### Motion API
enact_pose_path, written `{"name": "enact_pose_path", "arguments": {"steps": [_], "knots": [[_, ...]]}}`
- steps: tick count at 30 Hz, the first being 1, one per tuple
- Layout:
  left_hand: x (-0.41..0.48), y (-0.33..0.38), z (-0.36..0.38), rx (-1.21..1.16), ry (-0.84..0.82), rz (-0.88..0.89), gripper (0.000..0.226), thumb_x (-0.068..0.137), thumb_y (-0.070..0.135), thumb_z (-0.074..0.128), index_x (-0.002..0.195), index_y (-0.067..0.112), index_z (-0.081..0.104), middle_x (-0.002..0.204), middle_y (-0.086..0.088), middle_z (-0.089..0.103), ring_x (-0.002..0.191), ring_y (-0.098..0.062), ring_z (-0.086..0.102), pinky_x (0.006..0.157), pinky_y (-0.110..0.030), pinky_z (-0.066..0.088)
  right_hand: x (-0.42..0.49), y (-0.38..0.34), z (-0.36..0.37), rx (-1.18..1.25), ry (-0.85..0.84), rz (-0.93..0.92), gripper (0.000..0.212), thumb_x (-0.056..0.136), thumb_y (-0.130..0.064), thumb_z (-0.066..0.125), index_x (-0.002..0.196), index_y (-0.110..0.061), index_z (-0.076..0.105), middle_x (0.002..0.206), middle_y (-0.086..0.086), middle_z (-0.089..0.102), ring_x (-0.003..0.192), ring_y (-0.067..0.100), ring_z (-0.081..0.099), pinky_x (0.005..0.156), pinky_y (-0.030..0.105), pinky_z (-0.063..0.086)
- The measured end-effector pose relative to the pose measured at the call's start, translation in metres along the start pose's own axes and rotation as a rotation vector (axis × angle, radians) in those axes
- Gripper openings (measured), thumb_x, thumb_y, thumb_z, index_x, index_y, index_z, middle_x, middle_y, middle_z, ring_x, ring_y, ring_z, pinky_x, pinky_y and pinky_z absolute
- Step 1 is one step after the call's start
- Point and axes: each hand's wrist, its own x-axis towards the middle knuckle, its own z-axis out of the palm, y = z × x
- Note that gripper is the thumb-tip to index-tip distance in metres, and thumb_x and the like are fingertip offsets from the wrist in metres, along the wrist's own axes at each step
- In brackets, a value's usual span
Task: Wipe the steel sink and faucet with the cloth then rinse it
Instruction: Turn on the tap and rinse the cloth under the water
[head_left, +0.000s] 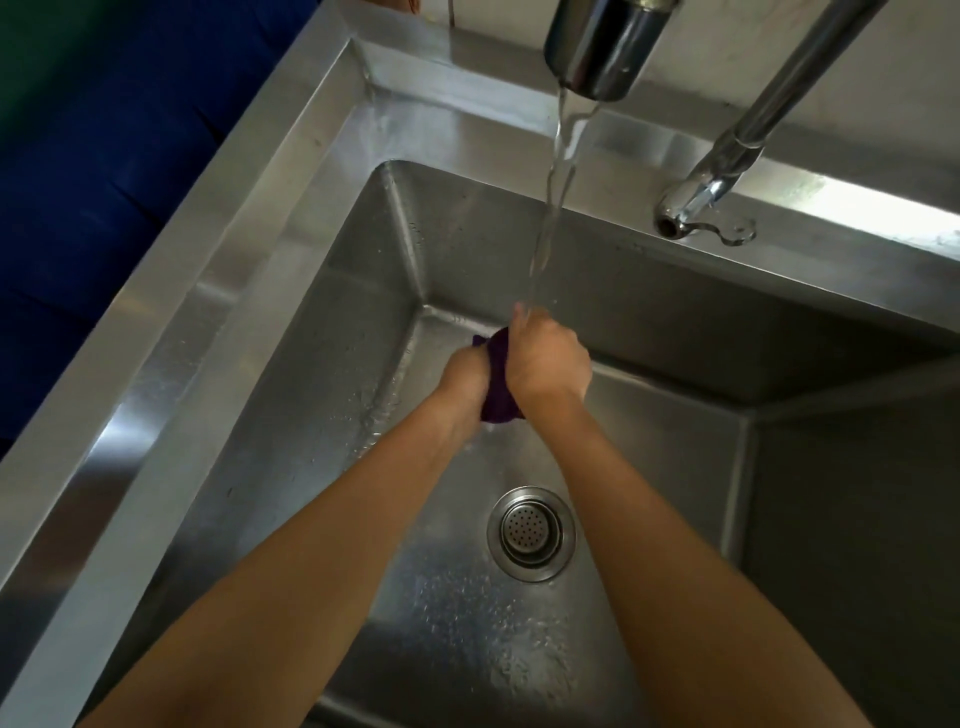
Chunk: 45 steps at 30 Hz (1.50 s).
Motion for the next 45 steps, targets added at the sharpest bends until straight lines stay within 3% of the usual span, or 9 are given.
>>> {"name": "enact_pose_path", "arguments": {"steps": [3, 7, 13, 19, 24, 27, 30, 41, 45], "knots": [[0.001, -0.004, -0.005, 0.327, 0.113, 0.184, 0.032, 0.093, 0.035, 0.048, 0.073, 0.013, 0.059, 0.068, -0.002, 0.062, 0.074, -0.020, 0.059, 0.074, -0.028, 0.046, 0.009, 0.015, 0.006, 0.172, -0.052, 0.068, 0.045, 0.100, -0.035, 0.027, 0.106, -0.005, 0.061, 0.110, 0.020, 0.064, 0.103, 0.037, 0.059, 0.074, 0.034, 0.038], [0.003, -0.007, -0.014, 0.316, 0.094, 0.355, 0.028, 0.097, 0.035, 0.045, 0.097, 0.012, 0.060, 0.081, 0.002, 0.064, 0.077, -0.012, 0.063, 0.068, -0.023, 0.052, 0.019, 0.038, 0.011, 0.386, -0.209, 0.227, 0.054, 0.097, -0.046, 0.029, 0.123, -0.006, 0.054, 0.129, 0.021, 0.056, 0.119, 0.036, 0.051, 0.098, 0.039, 0.040], [0.006, 0.004, -0.035, 0.146, -0.073, 0.021, 0.031, 0.092, 0.036, 0.053, 0.117, 0.018, 0.058, 0.109, -0.008, 0.063, 0.091, -0.024, 0.063, 0.066, -0.038, 0.055, 0.014, 0.041, 0.001, 0.397, -0.128, 0.001, 0.040, 0.093, -0.032, 0.052, 0.118, -0.002, 0.050, 0.120, 0.019, 0.054, 0.109, 0.032, 0.055, 0.093, 0.034, 0.041], [0.009, 0.022, -0.039, 0.014, -0.209, -0.134, 0.050, 0.081, 0.064, 0.052, 0.081, 0.016, 0.067, 0.073, -0.007, 0.072, 0.064, -0.020, 0.070, 0.056, -0.033, 0.057, -0.016, 0.034, 0.003, 0.305, -0.170, -0.487, 0.018, 0.080, -0.012, 0.064, 0.097, -0.010, 0.069, 0.103, 0.007, 0.055, 0.101, 0.023, 0.045, 0.087, 0.023, 0.031], [0.012, 0.010, -0.020, 0.007, -0.112, -0.060, 0.028, 0.088, 0.037, 0.058, 0.085, 0.010, 0.064, 0.077, -0.008, 0.072, 0.066, -0.019, 0.070, 0.059, -0.030, 0.058, -0.011, 0.030, 0.010, 0.574, 0.083, -0.083, 0.024, 0.086, -0.021, 0.060, 0.108, -0.011, 0.059, 0.110, 0.009, 0.049, 0.100, 0.023, 0.053, 0.099, 0.037, 0.040], [0.005, 0.010, -0.015, -0.044, -0.138, 0.006, 0.021, 0.088, 0.034, 0.056, 0.090, 0.014, 0.063, 0.080, -0.005, 0.071, 0.072, -0.018, 0.068, 0.071, -0.030, 0.057, -0.004, 0.031, 0.002, 0.757, -0.201, 0.174, 0.036, 0.093, -0.036, 0.050, 0.122, -0.016, 0.053, 0.122, 0.010, 0.055, 0.109, 0.023, 0.054, 0.098, 0.030, 0.040], [0.004, 0.013, -0.014, -0.005, -0.108, 0.080, 0.021, 0.090, 0.028, 0.051, 0.074, 0.017, 0.059, 0.049, 0.003, 0.063, 0.047, -0.011, 0.061, 0.045, -0.018, 0.049, -0.015, 0.029, -0.001, 0.493, -0.108, -0.053, 0.032, 0.096, -0.026, 0.046, 0.123, -0.011, 0.051, 0.115, 0.014, 0.060, 0.105, 0.031, 0.058, 0.086, 0.032, 0.044], [-0.009, 0.009, 0.007, 0.158, -0.047, 0.142, 0.045, 0.097, 0.034, 0.043, 0.056, 0.015, 0.051, 0.036, 0.002, 0.053, 0.039, -0.014, 0.054, 0.037, -0.014, 0.040, -0.008, -0.004, -0.010, -0.066, 0.163, -0.216, 0.045, 0.101, -0.040, 0.027, 0.106, -0.006, 0.055, 0.105, 0.017, 0.064, 0.094, 0.038, 0.063, 0.068, 0.037, 0.043], [0.005, 0.003, 0.001, 0.314, 0.058, 0.292, 0.041, 0.077, 0.056, 0.052, 0.055, 0.025, 0.066, 0.068, -0.007, 0.067, 0.077, -0.032, 0.065, 0.078, -0.041, 0.054, 0.011, 0.012, -0.002, 0.217, 0.052, -0.042, 0.049, 0.101, -0.035, 0.027, 0.100, 0.000, 0.060, 0.099, 0.025, 0.066, 0.093, 0.041, 0.062, 0.074, 0.039, 0.046]]}}
